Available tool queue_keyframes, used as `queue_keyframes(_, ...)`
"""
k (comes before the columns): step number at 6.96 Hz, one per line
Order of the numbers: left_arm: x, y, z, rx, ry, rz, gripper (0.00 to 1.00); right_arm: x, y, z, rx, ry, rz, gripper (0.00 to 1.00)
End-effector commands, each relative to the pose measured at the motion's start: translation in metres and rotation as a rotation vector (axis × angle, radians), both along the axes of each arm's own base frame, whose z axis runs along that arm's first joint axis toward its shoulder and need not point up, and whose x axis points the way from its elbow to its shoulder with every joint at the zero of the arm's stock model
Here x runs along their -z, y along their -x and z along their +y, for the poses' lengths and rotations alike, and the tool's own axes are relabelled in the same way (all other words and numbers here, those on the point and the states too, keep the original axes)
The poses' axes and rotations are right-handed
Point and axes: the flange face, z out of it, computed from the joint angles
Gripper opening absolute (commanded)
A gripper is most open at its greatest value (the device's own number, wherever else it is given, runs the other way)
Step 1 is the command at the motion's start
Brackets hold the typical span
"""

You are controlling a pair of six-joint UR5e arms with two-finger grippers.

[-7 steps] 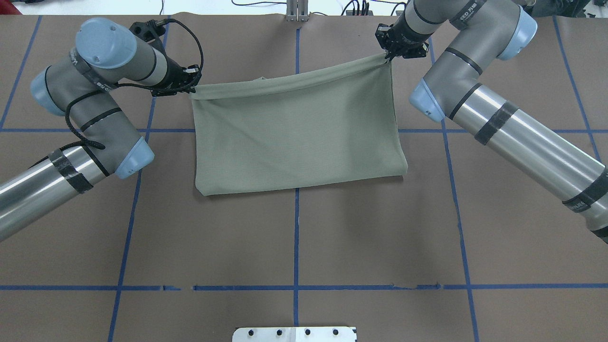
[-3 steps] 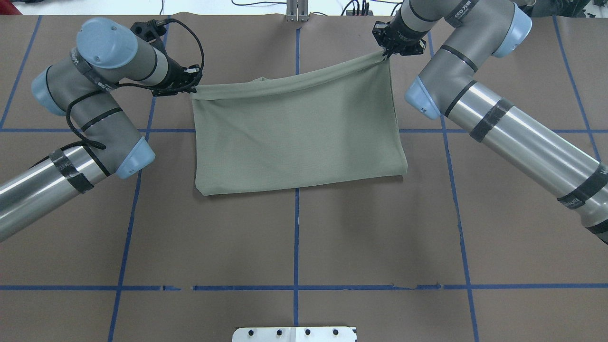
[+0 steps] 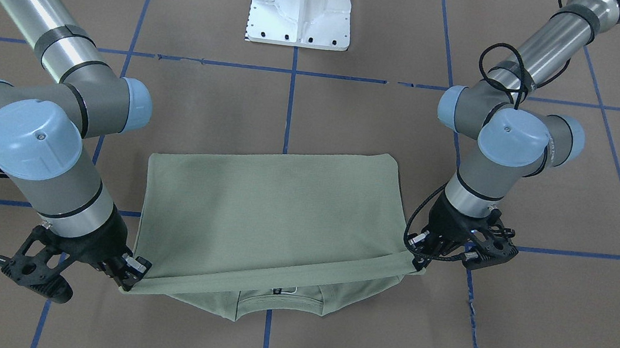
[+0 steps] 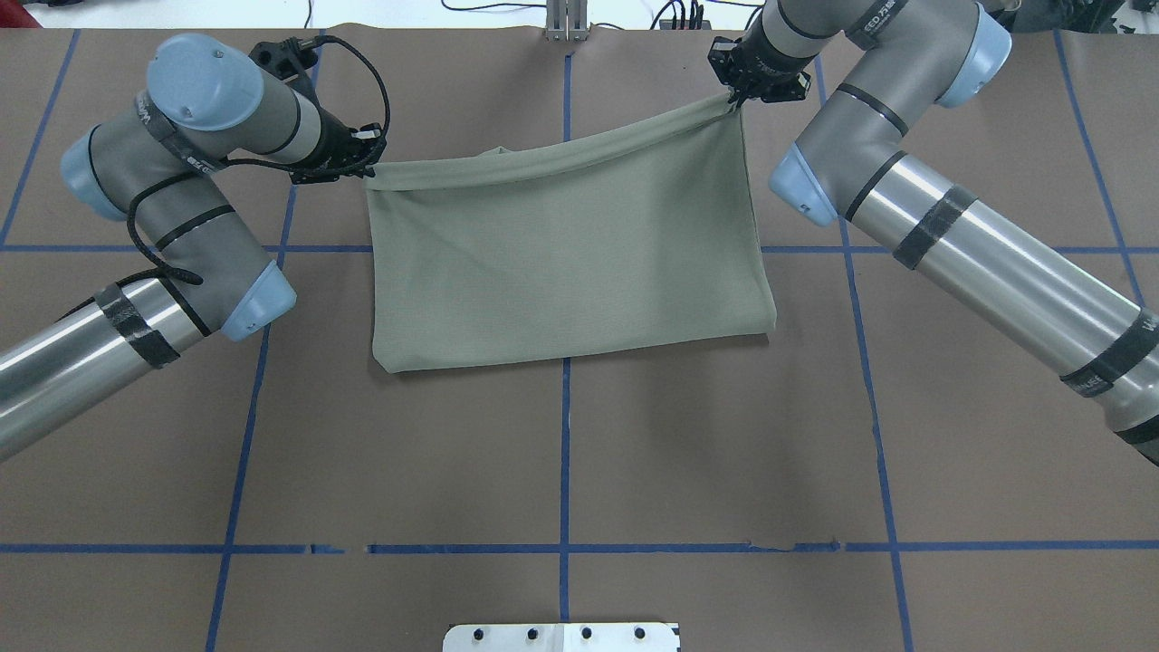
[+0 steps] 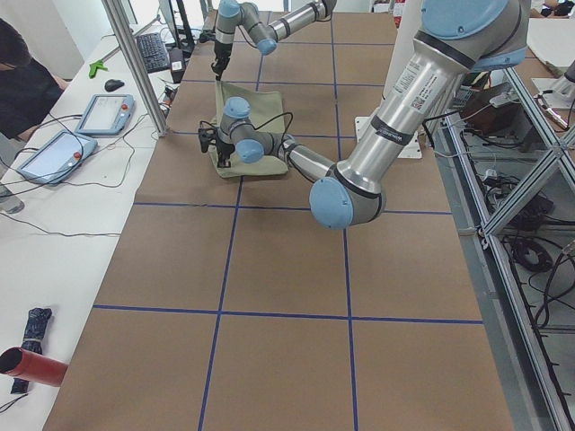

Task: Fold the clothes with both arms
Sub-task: 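Lower the hem onto the collar edge with both grippers, then release the hem and raise both grippers off the folded shirt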

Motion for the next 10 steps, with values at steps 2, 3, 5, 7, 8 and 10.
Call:
queue_keyframes(2,0.007,-0.002,-0.001,0.001,-0.003,0.007,0.0,0.0,0.014,0.012,0.025,-0.003,-0.005,0.0)
queue_keyframes(3,0.007,-0.002,0.0,-0.003,-0.006,0.005,0.0,0.0,0.017,0.014,0.032,-0.002,-0.007,0.02)
queue_keyframes(5,0.008,-0.003,0.0,-0.002,-0.007,0.007,0.32,0.006,0.028,0.023,0.047,-0.016,-0.012,0.47)
queue_keyframes(7,0.007,-0.002,0.0,-0.003,-0.006,0.005,0.69,-0.001,0.028,0.023,0.051,-0.014,-0.001,0.99)
queue_keyframes(8,0.008,-0.003,0.0,-0.002,-0.008,0.004,0.8,-0.001,0.028,0.023,0.061,-0.023,0.003,1.0)
queue_keyframes(10,0.008,-0.002,0.0,-0.003,-0.007,0.001,0.88,-0.02,0.025,0.064,0.089,-0.078,-0.045,1.0)
